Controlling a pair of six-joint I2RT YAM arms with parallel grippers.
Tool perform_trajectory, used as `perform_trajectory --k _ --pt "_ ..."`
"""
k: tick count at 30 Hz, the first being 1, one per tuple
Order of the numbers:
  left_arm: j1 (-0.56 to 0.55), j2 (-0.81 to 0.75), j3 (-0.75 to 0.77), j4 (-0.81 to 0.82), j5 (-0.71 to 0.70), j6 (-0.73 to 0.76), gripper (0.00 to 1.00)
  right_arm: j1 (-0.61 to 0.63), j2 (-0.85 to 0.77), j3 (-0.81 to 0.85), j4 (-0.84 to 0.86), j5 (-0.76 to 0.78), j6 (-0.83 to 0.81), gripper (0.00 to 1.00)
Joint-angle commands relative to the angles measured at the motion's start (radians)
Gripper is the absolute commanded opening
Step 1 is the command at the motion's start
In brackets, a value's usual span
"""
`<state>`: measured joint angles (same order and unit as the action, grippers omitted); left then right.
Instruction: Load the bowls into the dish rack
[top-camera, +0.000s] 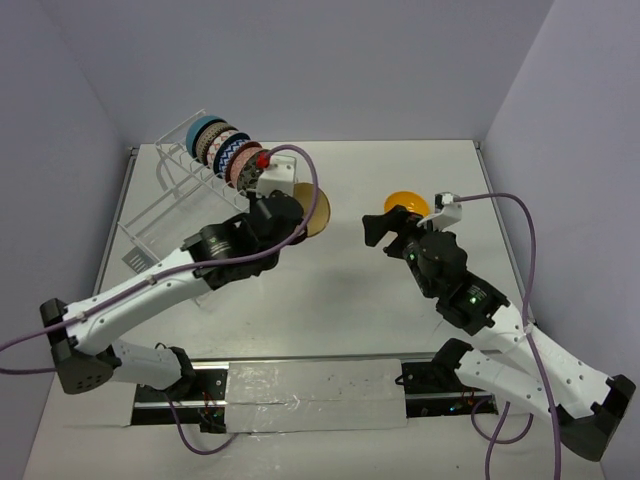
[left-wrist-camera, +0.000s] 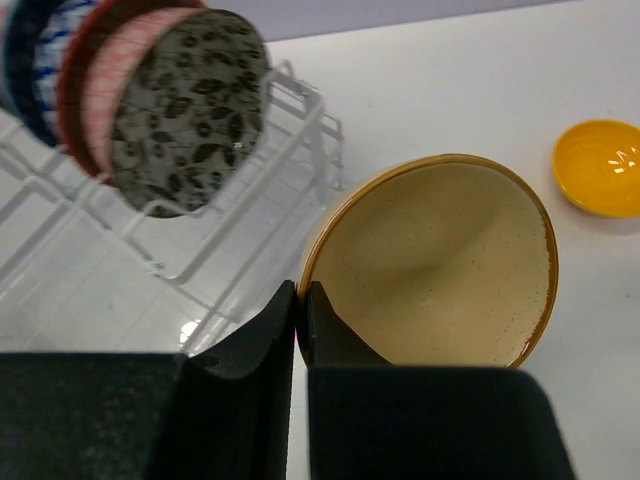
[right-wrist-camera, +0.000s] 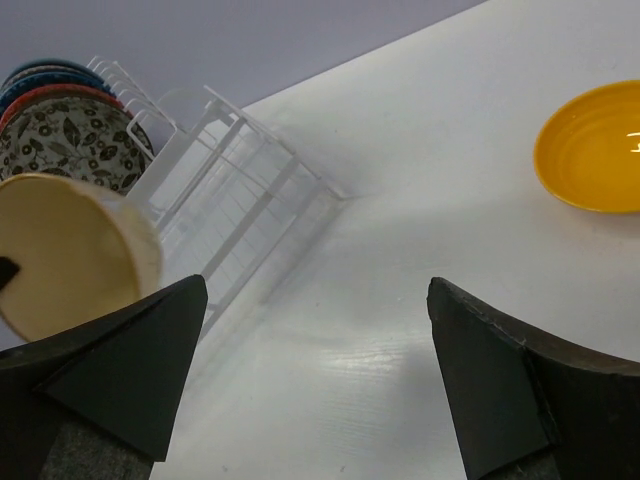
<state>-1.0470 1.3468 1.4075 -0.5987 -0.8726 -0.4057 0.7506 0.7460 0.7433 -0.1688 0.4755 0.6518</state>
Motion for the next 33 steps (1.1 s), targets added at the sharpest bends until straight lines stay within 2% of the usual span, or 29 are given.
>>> perform_trajectory --k 1,8,11,14,17,28,33 --pt "-0.004 -0.112 -0.007 -0.047 -0.114 -0.001 0.0 0.006 -0.04 -0.021 0.005 0.073 -0.032 0.99" --pt "0.005 -0.238 -0.051 -0.254 -0.236 -0.062 0.0 0.001 -0.054 -0.044 0.002 0.095 -0.043 1.0" --pt "0.068 -0.287 -0.074 -0.297 -0.264 -0.042 0.0 -0.002 -0.048 -0.051 0.009 0.095 -0.041 1.0" --pt "0.145 -0.32 -0.117 -0.238 -0.229 0.037 0.0 -0.004 -0.048 -0.059 0.015 0.095 -0.041 1.0" --pt "0.281 -0.363 -0.156 -0.17 -0.174 0.108 0.0 -0.004 -0.057 -0.076 0.018 0.103 -0.046 1.0" --pt "0.605 -0.376 -0.277 0.085 -0.06 0.418 0.0 -0.017 -0.099 -0.139 0.035 0.109 -0.057 1.0" --pt "0.741 -0.368 -0.407 0.379 0.026 0.637 0.0 -0.028 -0.112 -0.186 0.063 0.103 -0.066 1.0"
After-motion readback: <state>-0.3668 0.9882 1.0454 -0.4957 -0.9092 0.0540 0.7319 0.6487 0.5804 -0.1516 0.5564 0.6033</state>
